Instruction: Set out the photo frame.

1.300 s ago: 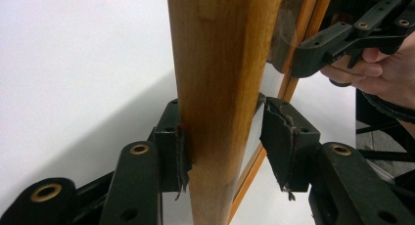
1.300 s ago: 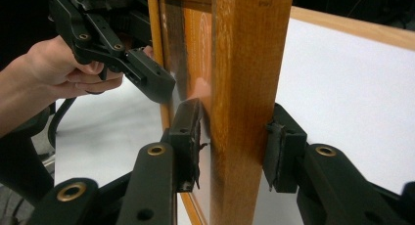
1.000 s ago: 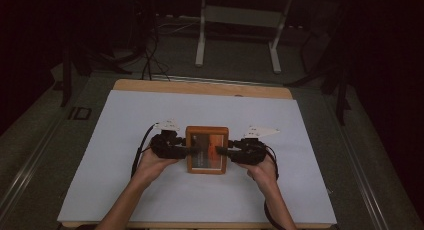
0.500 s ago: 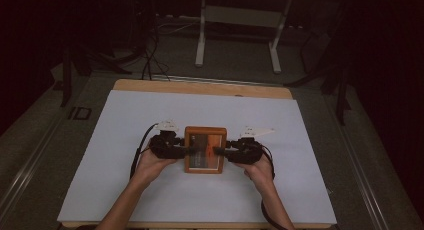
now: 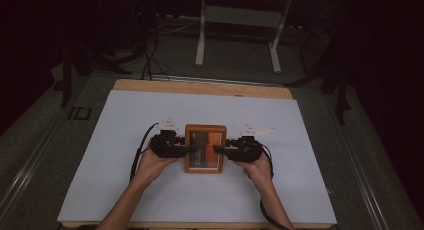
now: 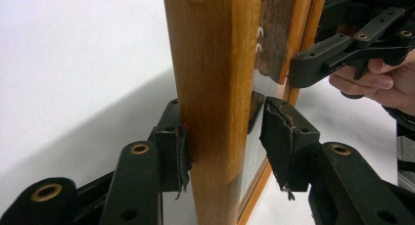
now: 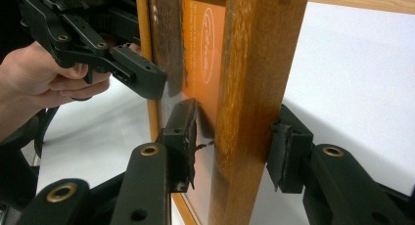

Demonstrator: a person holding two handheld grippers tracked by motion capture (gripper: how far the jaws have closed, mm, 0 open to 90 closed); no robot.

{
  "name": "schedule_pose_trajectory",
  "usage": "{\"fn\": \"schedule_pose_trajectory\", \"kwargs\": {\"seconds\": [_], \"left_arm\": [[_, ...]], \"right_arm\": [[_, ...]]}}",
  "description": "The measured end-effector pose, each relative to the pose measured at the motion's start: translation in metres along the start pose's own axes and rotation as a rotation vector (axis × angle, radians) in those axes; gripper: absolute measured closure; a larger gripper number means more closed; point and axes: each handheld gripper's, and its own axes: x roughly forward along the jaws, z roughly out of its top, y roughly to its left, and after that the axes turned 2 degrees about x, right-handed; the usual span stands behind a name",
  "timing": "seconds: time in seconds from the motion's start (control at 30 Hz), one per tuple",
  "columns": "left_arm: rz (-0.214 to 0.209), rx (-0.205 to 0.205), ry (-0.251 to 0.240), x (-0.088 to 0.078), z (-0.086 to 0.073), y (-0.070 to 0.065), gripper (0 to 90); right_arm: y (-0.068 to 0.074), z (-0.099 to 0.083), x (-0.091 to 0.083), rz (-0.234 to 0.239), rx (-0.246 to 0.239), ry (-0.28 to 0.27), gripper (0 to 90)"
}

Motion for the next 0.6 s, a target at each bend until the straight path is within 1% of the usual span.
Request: {"fn": "schedule_pose_trajectory", "kwargs": {"seconds": [0.03, 0.1, 0.17, 0.2, 0.4, 0.6], "left_arm": [[0.000, 0.000, 0.000, 0.0000, 0.0000, 0.0000, 54.8], [0.017, -0.002, 0.001, 0.0016, 0.0001, -0.0001, 54.1], [0.022, -0.001, 0.001, 0.0021, 0.0002, 0.0000, 53.2], [0.033, 0.000, 0.001, 0.0033, 0.0000, 0.0000, 52.7], [0.047, 0.013, 0.009, 0.0035, -0.0003, -0.0004, 52.3], [0.050, 0.018, 0.014, 0.0035, -0.0001, -0.0018, 53.2]], "right_arm": [[0.0000, 0.0000, 0.0000, 0.000, 0.000, 0.000, 58.7], [-0.0008, -0.0002, 0.0007, -0.002, 0.006, -0.002, 58.4], [-0.0016, -0.0005, 0.0013, -0.006, 0.010, -0.005, 58.4], [-0.0024, -0.0010, 0.0020, -0.009, 0.017, -0.009, 58.4], [-0.0031, -0.0010, 0.0028, -0.014, 0.021, -0.011, 58.2], [-0.0033, -0.0010, 0.0030, -0.023, 0.018, -0.009, 57.0]]}}
